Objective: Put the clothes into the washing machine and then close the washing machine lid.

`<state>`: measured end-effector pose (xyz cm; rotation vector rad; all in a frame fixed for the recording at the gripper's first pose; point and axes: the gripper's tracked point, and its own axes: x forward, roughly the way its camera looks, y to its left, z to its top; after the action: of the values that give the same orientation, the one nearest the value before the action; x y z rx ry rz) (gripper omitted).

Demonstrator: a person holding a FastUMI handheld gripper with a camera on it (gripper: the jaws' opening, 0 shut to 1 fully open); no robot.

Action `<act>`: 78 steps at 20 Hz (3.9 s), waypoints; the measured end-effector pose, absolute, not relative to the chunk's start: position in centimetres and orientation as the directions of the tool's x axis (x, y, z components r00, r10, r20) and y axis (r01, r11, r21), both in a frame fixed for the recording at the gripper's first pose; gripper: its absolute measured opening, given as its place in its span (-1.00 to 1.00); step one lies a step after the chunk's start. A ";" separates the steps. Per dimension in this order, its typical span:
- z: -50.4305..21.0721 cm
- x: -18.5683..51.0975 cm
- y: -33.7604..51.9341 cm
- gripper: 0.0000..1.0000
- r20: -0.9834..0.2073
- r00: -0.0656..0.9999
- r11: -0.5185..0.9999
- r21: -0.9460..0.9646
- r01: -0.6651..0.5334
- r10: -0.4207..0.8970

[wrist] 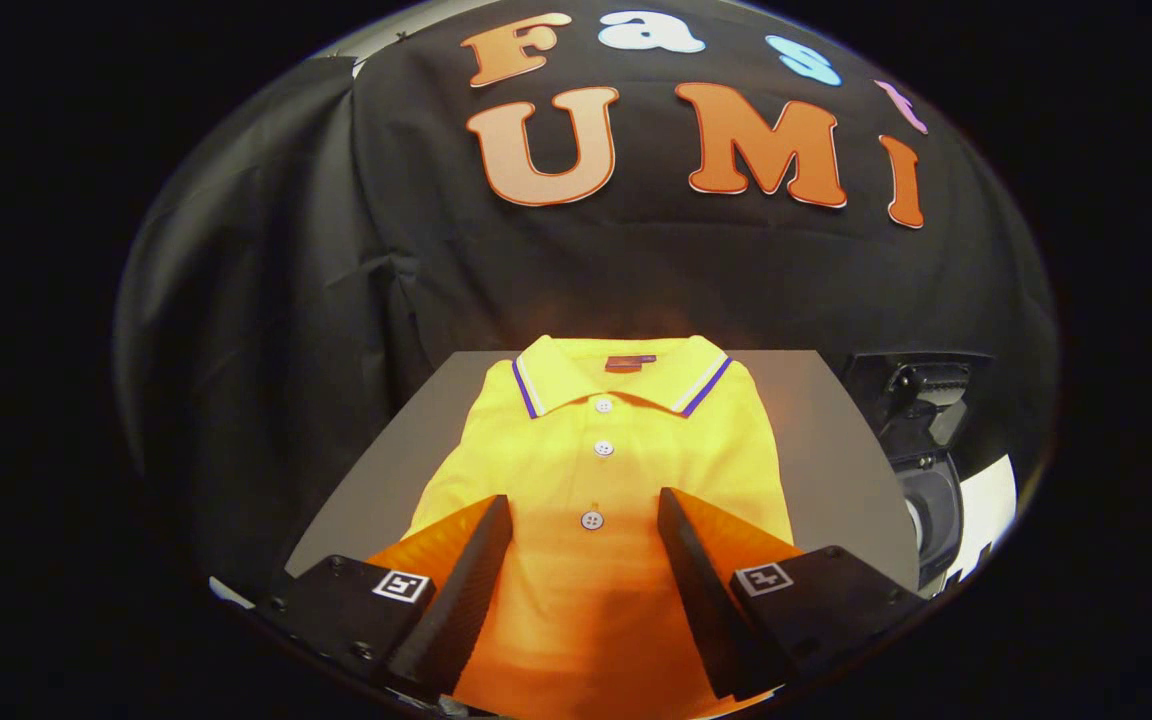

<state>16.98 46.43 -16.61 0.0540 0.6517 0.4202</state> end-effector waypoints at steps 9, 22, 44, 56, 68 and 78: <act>-17.1 16.3 47.6 -0.32 -0.567 0.640 0.851 0.279 -0.444 0.519; -7.7 15.6 47.2 -0.85 -0.204 0.782 0.793 0.332 -0.511 0.589; 7.1 12.1 24.2 -0.85 0.140 0.841 0.816 0.205 -0.541 0.523; 1.5 17.6 5.1 -0.86 0.110 0.881 0.868 0.154 -0.472 0.460; -11.6 23.1 -0.5 -0.85 -0.052 0.892 0.877 0.220 -0.428 0.448; -22.8 27.9 1.4 -0.85 -0.242 0.859 0.887 0.227 -0.401 0.451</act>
<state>27.91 1.40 -22.79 0.1716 0.2953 0.4497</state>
